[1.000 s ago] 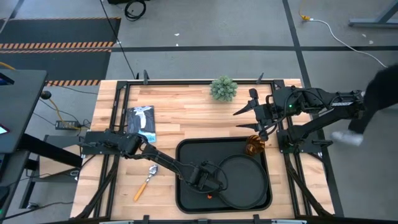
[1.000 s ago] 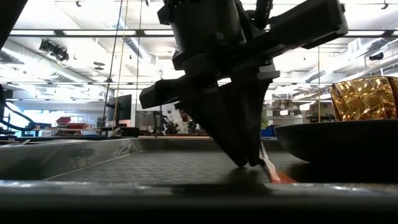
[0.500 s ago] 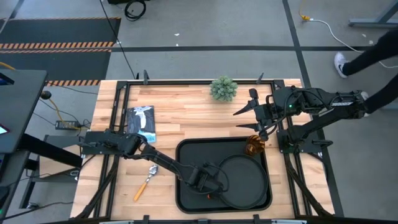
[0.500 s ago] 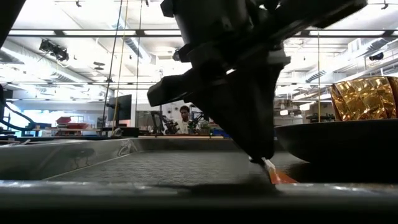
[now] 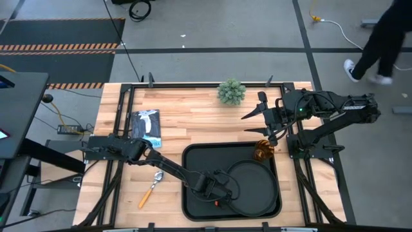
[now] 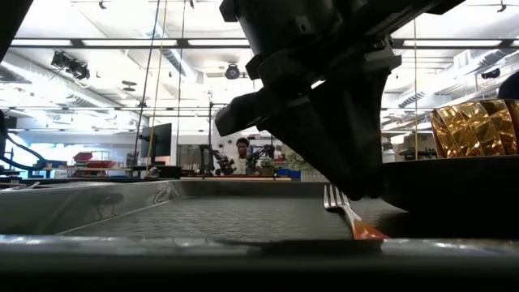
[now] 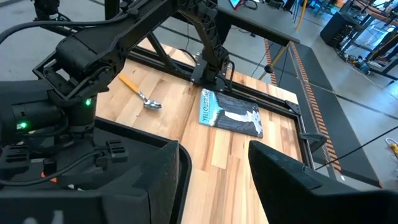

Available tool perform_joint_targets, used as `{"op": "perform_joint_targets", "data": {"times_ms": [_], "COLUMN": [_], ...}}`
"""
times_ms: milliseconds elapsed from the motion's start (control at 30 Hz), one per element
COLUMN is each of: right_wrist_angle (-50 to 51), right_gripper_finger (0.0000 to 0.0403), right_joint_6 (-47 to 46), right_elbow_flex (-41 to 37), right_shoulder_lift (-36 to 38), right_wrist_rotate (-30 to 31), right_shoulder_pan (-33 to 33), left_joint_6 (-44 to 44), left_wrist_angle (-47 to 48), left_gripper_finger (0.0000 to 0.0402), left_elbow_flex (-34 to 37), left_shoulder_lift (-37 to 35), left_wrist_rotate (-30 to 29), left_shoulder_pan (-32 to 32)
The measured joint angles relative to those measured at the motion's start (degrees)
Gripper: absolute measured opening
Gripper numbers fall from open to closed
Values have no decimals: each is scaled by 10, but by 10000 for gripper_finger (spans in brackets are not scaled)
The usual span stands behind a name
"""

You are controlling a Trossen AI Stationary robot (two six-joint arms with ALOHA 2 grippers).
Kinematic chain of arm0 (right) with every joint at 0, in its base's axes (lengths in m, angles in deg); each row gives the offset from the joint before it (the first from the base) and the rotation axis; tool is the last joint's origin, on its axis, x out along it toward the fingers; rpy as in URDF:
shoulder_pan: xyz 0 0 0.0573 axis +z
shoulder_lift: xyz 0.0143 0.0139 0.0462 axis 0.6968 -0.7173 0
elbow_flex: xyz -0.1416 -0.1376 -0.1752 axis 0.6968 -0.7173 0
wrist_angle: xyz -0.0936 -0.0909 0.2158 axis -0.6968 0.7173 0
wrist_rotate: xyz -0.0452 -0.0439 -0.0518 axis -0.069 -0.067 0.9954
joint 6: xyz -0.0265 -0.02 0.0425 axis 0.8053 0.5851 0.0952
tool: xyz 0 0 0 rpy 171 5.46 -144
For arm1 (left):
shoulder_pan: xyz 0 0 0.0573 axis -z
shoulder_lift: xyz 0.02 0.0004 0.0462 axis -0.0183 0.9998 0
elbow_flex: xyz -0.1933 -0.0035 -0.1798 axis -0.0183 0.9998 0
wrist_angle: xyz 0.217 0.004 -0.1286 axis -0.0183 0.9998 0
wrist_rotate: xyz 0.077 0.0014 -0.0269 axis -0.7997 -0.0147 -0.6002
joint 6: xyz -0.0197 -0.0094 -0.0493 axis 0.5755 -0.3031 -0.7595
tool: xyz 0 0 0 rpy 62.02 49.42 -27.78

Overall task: Pick and place plate/cup/fork/spoon on tray
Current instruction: Put the orange fork on the black tray to the left of the black plate

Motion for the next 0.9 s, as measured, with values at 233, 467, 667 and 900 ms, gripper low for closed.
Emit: {"op": "perform_joint_targets", "data": {"times_ms": [233,467,667,900], "right_wrist_angle": [0,0,0,0], "right_gripper_finger": [201,201,201,201], "right_joint_6": [0,0,0,0], "right_elbow_flex": [0,0,0,0], "right_shoulder_lift": [0,0,0,0], "right_wrist_rotate": [0,0,0,0], "right_shoulder_pan": [0,0,0,0], "left_joint_6": [31,33,30,43], "left_wrist_angle": [0,14,18,20], "left_gripper_finger": [63,63,63,63], "left_elbow_flex": [0,0,0,0], "left_shoulder_lift": [2,3,3,3], "left_wrist_rotate": [-9,-19,-2,10], "left_shoulder_pan": [-4,-21,-34,-37]}}
